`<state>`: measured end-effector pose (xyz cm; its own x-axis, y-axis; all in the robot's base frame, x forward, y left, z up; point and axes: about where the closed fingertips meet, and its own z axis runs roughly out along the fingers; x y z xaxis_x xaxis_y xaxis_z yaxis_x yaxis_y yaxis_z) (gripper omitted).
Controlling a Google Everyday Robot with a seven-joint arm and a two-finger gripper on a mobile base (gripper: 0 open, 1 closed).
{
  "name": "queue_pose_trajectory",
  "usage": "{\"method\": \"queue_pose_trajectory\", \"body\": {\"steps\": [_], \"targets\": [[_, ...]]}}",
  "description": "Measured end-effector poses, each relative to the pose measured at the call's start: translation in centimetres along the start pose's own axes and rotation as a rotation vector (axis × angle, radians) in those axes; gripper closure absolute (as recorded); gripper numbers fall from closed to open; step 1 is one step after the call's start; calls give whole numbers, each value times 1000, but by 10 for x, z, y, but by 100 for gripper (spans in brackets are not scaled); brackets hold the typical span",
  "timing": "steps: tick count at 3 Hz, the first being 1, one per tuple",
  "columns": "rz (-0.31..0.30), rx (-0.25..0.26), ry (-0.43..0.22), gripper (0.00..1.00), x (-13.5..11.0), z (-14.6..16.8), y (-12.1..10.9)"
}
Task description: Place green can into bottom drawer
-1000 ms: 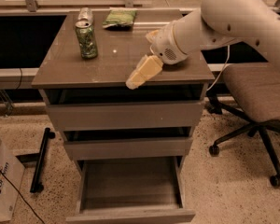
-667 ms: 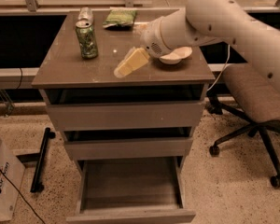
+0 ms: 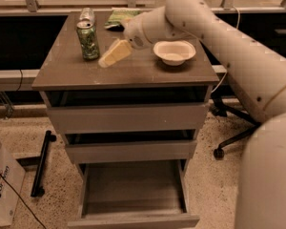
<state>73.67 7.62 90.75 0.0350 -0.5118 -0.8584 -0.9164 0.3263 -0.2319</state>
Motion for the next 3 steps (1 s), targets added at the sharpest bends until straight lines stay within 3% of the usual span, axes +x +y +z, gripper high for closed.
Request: {"method": "queue_pose_trajectory", "body": {"steps": [3], "targets": [[-31, -85, -79, 0, -34, 81, -39]]}}
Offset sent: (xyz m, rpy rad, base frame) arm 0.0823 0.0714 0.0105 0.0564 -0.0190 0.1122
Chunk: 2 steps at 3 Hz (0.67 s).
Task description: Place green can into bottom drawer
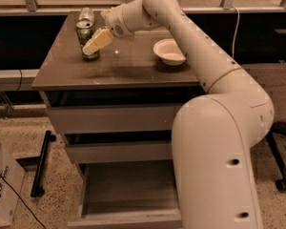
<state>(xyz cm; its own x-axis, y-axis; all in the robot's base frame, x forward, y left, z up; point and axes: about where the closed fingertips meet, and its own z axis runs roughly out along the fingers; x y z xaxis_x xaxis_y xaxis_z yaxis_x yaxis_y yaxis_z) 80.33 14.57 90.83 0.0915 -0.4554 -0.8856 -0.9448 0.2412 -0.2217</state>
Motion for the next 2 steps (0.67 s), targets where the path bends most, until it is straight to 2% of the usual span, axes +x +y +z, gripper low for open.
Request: {"method": "queue_pose_trajectory", "body": {"steps": [1, 2], "targets": [[4, -24, -30, 0, -5, 18, -5], [16, -53, -55, 18, -6, 34, -4]]}}
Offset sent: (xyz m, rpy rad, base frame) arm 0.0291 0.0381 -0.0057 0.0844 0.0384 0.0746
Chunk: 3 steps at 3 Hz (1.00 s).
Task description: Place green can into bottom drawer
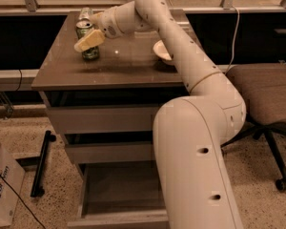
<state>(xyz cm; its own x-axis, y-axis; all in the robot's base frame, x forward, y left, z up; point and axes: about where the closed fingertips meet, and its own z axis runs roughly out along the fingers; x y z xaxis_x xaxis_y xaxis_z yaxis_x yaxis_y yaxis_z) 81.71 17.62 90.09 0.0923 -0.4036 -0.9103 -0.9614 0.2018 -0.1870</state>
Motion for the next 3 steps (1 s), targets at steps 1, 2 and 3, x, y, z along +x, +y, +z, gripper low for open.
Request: {"method": "queue_pose_trajectory", "body": {"steps": [1, 2, 3], "targets": [[6, -14, -11, 42, 1, 4, 1], [-14, -13, -21, 73, -4, -9, 5], [-76, -6, -14, 96, -26, -49, 23]]}}
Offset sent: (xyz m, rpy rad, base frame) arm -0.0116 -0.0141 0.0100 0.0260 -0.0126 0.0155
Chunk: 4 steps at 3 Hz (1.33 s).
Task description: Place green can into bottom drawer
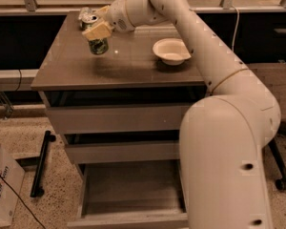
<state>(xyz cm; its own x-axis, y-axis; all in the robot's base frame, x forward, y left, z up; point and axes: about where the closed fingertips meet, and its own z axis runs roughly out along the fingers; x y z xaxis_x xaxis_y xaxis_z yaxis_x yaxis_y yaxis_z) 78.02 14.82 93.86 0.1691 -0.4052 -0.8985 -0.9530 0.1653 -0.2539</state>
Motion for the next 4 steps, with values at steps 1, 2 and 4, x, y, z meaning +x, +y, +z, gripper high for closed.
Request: {"method": "queue_pose_trajectory", "body": {"steps": [1, 2, 4], "targets": [[-63, 37, 17, 100, -32, -67, 29], [-55, 89, 50, 100, -53, -141, 72], [182, -8, 238, 100, 32, -177, 204]]}}
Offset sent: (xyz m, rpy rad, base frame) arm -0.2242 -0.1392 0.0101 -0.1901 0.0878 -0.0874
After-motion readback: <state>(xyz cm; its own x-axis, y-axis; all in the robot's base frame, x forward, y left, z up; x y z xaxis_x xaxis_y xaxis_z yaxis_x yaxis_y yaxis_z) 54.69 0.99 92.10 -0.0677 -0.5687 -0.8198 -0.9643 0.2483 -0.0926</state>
